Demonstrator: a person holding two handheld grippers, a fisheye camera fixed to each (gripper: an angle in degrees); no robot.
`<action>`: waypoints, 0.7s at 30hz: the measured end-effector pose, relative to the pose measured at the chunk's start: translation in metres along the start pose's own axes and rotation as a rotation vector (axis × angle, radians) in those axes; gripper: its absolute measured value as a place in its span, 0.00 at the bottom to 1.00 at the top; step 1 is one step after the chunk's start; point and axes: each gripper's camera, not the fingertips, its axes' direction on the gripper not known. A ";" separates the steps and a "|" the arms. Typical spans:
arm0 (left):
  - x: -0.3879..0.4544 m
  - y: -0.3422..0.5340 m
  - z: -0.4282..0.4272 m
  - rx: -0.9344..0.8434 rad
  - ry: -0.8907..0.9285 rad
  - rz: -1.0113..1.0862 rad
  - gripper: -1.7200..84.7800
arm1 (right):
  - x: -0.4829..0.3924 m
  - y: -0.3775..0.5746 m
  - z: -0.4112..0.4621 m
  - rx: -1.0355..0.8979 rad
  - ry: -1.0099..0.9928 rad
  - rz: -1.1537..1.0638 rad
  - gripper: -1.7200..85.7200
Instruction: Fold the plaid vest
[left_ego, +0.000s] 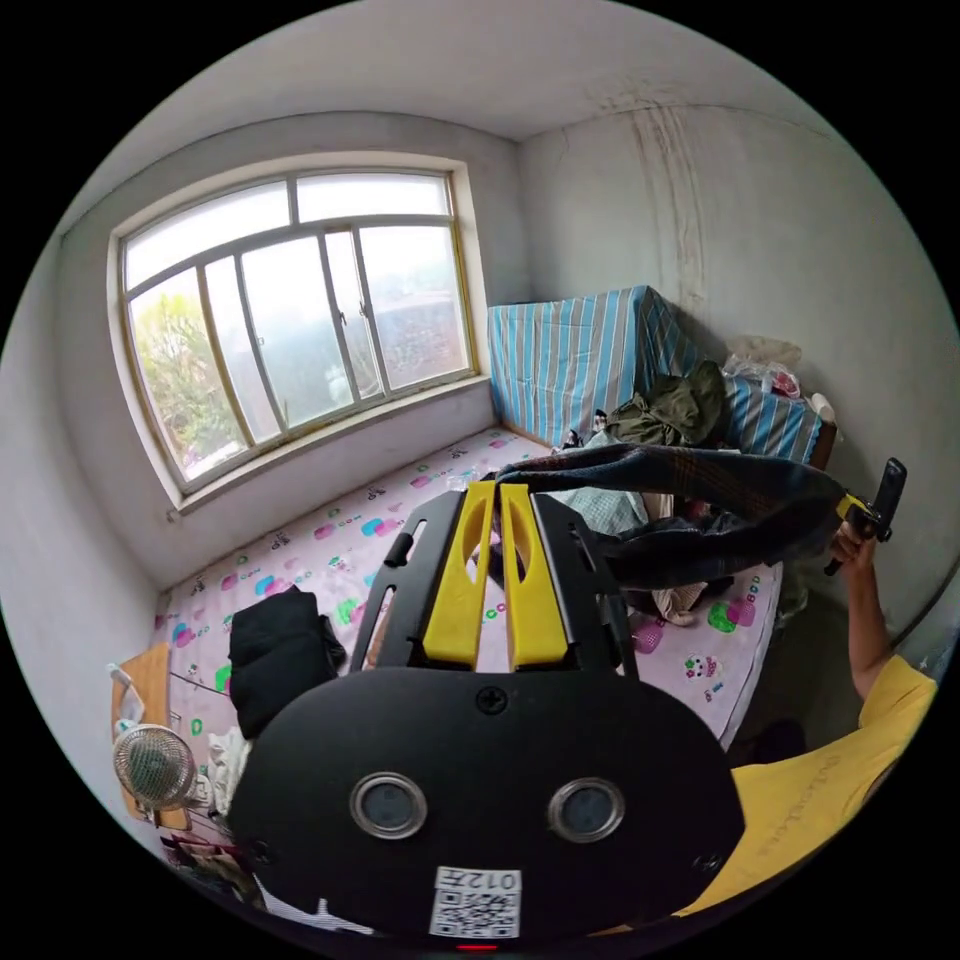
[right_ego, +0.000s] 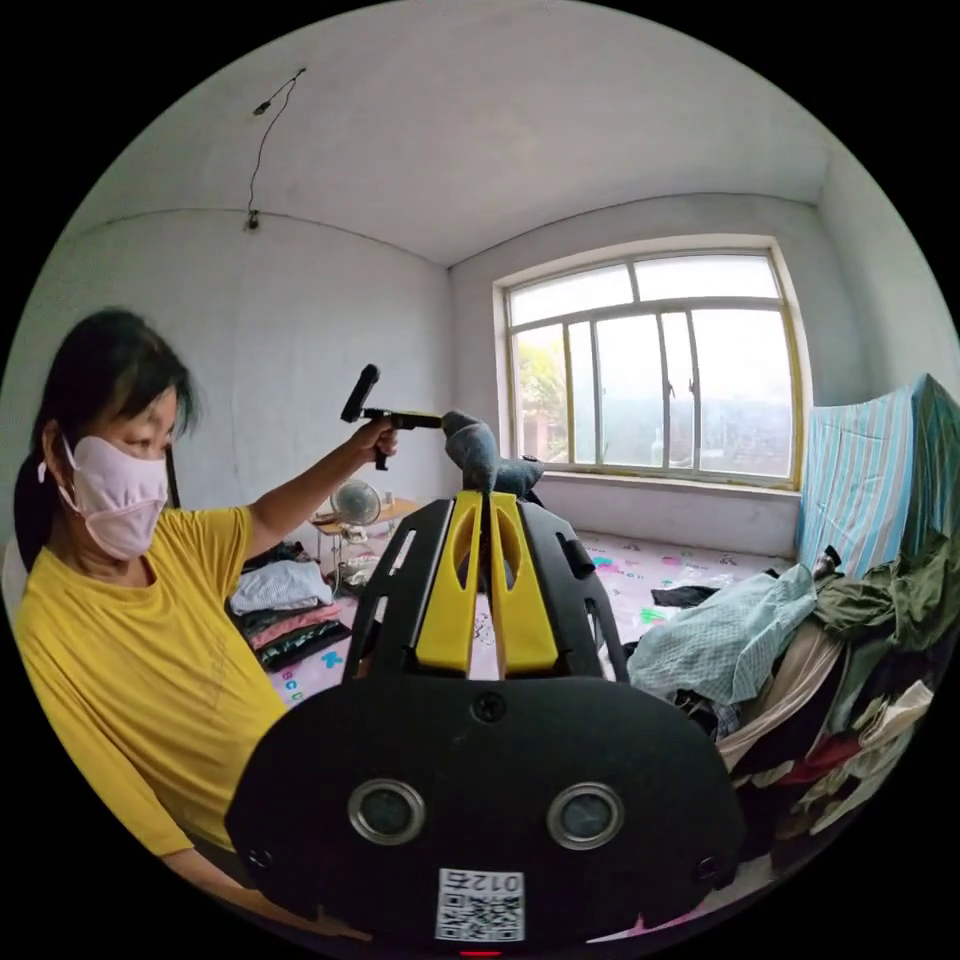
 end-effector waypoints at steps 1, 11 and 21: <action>0.001 -0.001 -0.007 -0.001 -0.005 0.006 0.02 | -0.012 0.008 0.002 -0.024 -0.002 -0.016 0.03; 0.009 -0.049 -0.071 0.018 0.014 0.006 0.02 | 0.000 0.099 0.053 -0.025 -0.099 0.275 0.03; 0.054 -0.098 -0.041 -0.131 -0.018 0.209 0.02 | -0.081 0.235 0.202 -0.339 -0.428 0.317 0.04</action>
